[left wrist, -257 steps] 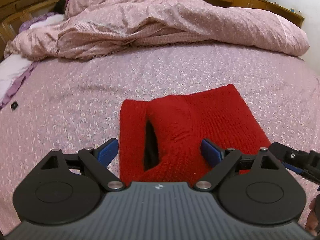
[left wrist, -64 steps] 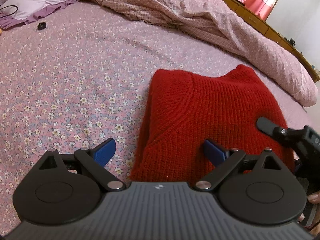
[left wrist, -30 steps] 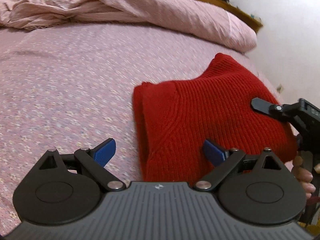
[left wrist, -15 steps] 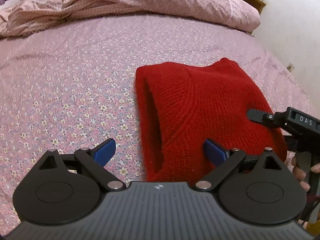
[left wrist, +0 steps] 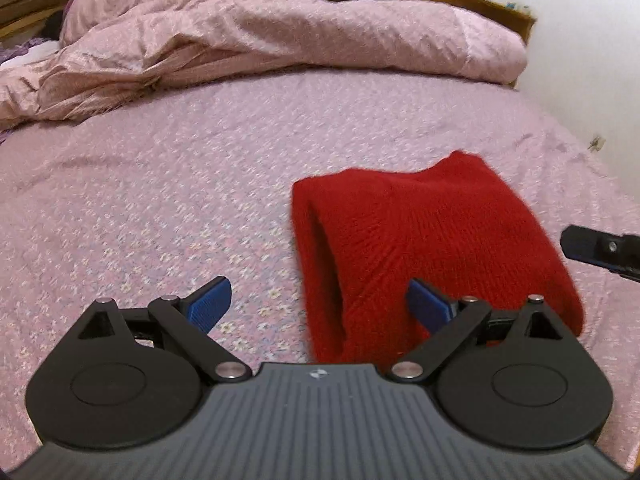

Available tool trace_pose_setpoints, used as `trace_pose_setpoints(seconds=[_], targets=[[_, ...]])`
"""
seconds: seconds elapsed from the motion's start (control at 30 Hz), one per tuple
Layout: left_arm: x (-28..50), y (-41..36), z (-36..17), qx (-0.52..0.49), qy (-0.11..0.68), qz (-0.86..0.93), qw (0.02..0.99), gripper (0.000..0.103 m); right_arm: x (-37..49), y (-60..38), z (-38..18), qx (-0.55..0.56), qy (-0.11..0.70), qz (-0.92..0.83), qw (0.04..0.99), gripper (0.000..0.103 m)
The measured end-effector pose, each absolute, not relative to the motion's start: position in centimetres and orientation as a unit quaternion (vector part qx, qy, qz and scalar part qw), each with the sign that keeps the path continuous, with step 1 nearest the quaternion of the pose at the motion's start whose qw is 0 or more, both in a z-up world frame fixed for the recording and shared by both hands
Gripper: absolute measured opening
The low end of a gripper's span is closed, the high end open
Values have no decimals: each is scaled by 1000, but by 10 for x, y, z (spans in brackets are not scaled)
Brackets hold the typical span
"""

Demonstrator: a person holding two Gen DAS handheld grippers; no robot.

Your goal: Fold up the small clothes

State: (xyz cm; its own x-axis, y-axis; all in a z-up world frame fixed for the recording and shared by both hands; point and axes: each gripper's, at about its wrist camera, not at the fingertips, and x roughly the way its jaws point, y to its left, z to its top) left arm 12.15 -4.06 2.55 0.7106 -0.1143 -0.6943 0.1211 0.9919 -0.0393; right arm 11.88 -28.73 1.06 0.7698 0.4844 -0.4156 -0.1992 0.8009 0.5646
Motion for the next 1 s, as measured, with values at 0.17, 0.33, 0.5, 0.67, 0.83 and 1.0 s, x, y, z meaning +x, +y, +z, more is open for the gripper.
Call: trace_pose_setpoints(seconds=[0.17, 0.33, 0.5, 0.67, 0.83, 1.0], targets=[[126, -37, 11, 9, 395, -48, 917, 97, 127, -270, -9, 238, 318, 184, 899, 21], [127, -34, 6, 10, 397, -47, 916, 98, 130, -254, -19, 218, 333, 192, 897, 16], [124, -36, 7, 12, 392, -49, 919, 98, 126, -249, -16, 203, 327, 183, 905, 16], [117, -39, 16, 12, 388, -56, 920, 98, 118, -248, -11, 204, 309, 179, 912, 19], [106, -41, 26, 12, 382, -63, 922, 98, 109, -253, -2, 221, 295, 165, 915, 22], [95, -41, 33, 2, 379, -66, 923, 98, 93, -254, 8, 216, 287, 158, 920, 40]])
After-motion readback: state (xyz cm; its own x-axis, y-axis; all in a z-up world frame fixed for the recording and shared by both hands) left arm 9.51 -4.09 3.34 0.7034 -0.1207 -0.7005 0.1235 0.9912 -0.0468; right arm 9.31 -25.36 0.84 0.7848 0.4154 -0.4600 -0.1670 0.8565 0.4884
